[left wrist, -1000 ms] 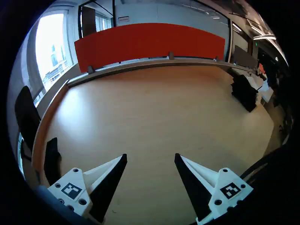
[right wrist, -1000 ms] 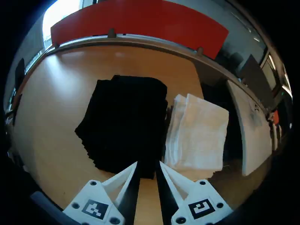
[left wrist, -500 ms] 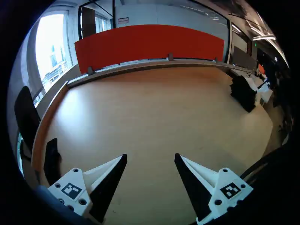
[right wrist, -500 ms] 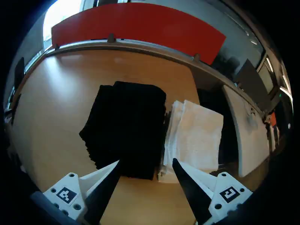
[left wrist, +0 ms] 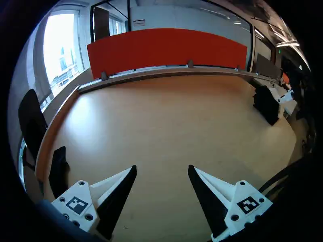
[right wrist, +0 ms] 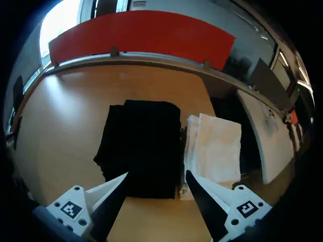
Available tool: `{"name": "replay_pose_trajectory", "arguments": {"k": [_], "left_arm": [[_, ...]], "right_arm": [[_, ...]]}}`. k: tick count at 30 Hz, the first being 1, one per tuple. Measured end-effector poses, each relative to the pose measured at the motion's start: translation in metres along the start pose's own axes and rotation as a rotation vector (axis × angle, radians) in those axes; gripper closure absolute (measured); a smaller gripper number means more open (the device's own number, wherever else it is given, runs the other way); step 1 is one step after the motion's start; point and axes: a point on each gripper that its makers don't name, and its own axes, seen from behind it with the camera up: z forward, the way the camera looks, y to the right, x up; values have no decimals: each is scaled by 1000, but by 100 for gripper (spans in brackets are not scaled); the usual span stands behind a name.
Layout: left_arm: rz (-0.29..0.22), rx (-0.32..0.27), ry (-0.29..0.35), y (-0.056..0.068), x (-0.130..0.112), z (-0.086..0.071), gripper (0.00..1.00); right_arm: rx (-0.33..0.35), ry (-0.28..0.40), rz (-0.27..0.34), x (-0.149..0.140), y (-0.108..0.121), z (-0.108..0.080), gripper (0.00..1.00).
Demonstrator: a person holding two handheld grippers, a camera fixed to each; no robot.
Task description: Fold towel
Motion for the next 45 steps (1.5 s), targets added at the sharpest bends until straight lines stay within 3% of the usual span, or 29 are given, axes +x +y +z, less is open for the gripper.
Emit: {"name": "replay_pose_trajectory", "arguments": {"k": [9, 21, 27, 36, 45], "left_arm": [[-20, 29, 6, -4, 1, 0, 6], [-117, 83, 27, -16, 1, -1, 6], [-157, 67, 40, -15, 5, 0, 6], [-142, 81, 37, -19, 5, -3, 6], [-145, 93, 56, -26, 17, -3, 6]], "right_arm": [[-22, -4, 87, -3, -4, 0, 0], [-43, 35, 132, 4, -11, -5, 0], [-50, 73, 141, 10, -15, -7, 0], [-88, 218, 156, 41, -19, -16, 0], [-125, 375, 127, 73, -21, -28, 0]]}}
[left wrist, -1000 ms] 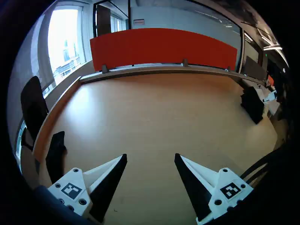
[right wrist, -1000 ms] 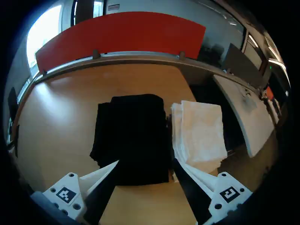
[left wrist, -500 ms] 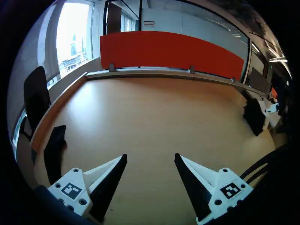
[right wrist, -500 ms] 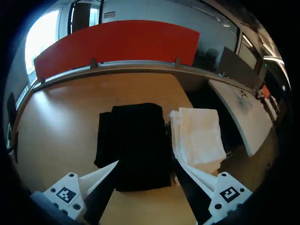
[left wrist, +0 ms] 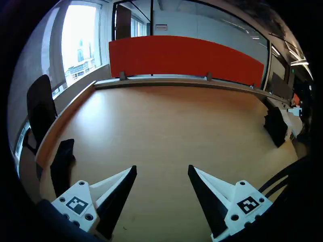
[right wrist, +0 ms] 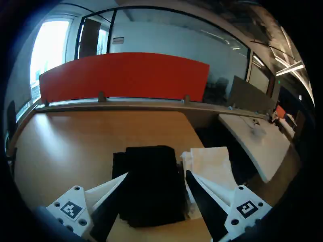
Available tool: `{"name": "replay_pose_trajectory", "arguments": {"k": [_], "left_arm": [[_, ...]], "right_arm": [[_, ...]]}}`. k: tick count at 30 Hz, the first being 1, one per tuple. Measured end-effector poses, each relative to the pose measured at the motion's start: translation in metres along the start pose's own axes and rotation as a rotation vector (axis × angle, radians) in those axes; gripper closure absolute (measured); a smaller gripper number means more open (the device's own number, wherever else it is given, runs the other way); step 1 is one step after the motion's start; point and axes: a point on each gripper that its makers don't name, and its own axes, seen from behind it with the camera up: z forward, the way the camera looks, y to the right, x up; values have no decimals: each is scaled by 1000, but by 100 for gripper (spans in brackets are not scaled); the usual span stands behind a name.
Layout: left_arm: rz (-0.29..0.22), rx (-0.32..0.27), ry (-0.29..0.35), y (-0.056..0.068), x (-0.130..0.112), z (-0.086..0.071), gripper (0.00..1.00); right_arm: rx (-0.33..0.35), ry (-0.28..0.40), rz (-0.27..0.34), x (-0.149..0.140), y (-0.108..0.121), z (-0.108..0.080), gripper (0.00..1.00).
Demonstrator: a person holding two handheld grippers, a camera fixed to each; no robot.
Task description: Fold towel
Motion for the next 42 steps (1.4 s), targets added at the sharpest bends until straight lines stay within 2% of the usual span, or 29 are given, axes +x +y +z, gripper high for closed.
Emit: {"name": "replay_pose_trajectory", "arguments": {"k": [11, 15, 30, 42], "left_arm": [[-5, -2, 28, 1, 16, 3, 6], [1, -4, 37, 3, 19, 3, 6], [-1, 2, 140, -3, 60, 4, 6], [-14, 18, 302, -15, 115, 1, 6]], "right_arm": [[-39, 226, 59, 57, 4, -17, 0], [-36, 279, 69, 69, 1, -21, 0], [2, 387, 70, 102, -22, -38, 0], [51, 422, 47, 121, -48, -55, 0]]}}
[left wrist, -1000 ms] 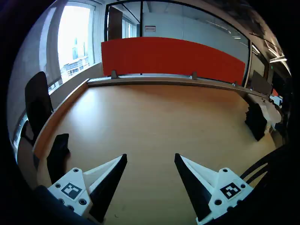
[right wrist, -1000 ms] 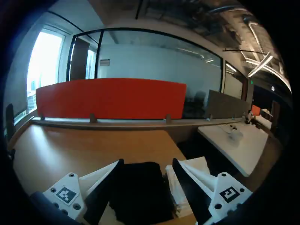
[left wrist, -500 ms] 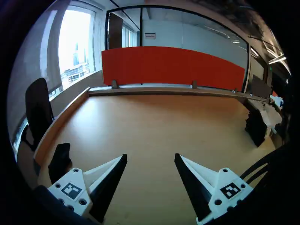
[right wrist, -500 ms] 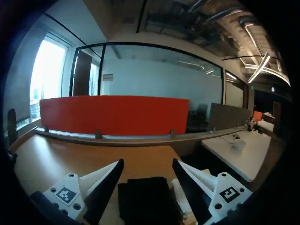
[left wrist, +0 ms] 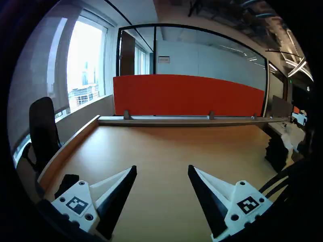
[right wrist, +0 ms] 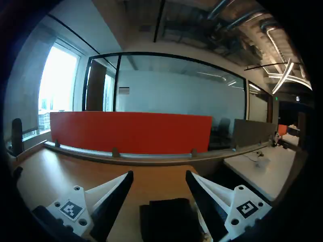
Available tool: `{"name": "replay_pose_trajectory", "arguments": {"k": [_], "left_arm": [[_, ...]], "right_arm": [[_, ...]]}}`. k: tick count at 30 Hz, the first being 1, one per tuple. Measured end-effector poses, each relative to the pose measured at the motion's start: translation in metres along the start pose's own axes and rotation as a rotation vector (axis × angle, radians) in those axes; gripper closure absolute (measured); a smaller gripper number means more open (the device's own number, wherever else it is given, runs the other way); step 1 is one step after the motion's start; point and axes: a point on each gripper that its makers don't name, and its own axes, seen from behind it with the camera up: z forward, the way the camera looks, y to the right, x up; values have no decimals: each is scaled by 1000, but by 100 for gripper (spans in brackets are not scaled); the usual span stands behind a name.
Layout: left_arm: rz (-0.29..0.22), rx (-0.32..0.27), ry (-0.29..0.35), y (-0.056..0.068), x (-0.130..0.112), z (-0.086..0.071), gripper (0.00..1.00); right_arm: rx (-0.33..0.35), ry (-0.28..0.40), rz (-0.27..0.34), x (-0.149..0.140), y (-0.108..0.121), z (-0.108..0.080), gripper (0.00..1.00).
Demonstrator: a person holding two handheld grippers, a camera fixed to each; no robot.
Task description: Fold towel
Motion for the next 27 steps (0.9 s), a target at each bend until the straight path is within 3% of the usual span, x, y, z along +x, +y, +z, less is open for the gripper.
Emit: {"name": "replay_pose_trajectory", "arguments": {"k": [16, 27], "left_arm": [[-5, -5, 206, -4, 90, 13, 6], [-12, 4, 280, -11, 117, 16, 6]], "right_arm": [[69, 20, -13, 21, -53, -3, 0], [119, 52, 27, 37, -98, -5, 0]]}}
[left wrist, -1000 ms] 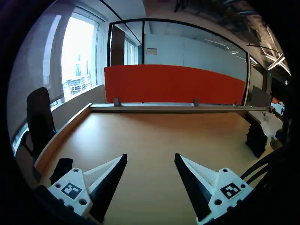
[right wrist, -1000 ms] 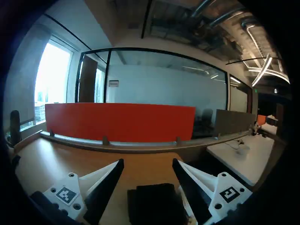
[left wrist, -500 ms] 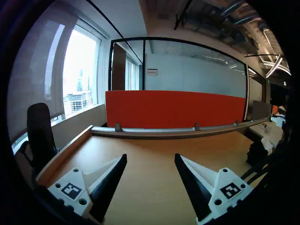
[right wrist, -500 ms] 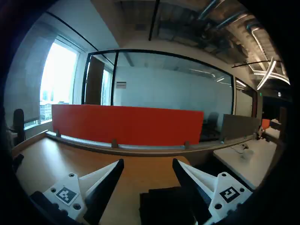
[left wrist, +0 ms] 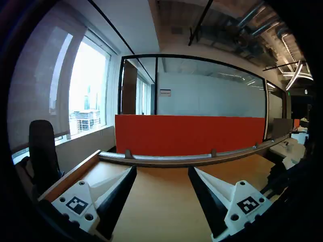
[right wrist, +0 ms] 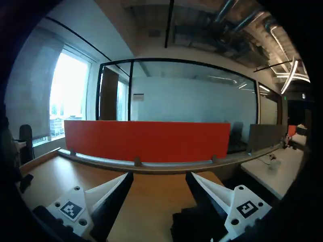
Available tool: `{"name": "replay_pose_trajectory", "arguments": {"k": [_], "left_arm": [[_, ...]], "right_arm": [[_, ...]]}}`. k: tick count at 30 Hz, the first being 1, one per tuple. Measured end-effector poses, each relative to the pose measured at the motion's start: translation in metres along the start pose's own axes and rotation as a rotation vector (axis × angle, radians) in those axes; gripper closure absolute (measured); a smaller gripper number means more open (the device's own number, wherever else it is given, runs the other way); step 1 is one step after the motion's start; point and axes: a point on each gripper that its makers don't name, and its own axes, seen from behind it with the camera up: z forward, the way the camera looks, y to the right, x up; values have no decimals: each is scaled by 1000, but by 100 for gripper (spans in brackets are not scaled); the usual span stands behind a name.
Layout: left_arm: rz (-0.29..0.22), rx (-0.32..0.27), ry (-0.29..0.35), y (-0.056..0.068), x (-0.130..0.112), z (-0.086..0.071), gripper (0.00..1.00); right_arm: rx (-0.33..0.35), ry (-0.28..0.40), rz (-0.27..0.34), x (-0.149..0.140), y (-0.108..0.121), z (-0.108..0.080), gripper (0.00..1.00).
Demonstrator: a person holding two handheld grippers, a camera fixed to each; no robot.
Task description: Fold towel
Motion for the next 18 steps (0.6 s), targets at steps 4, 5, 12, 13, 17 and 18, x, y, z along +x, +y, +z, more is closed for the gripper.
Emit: {"name": "replay_pose_trajectory", "arguments": {"k": [4, 5, 12, 13, 17, 18], "left_arm": [[2, -2, 9, -2, 3, 1, 6], [2, -2, 12, -2, 3, 1, 6], [-7, -11, 24, -4, 7, 4, 6], [-10, -11, 26, -5, 7, 5, 6], [-14, -10, 32, -8, 8, 7, 6], [-14, -9, 34, -9, 8, 7, 6]], "right_arm": [[24, 8, 5, 4, -21, 2, 0], [28, 9, 5, 4, -26, 2, 0], [43, 14, 21, 8, -52, 5, 0], [43, 16, 25, 9, -55, 6, 0], [47, 24, 36, 11, -65, 7, 0], [49, 25, 38, 11, -67, 7, 0]]}}
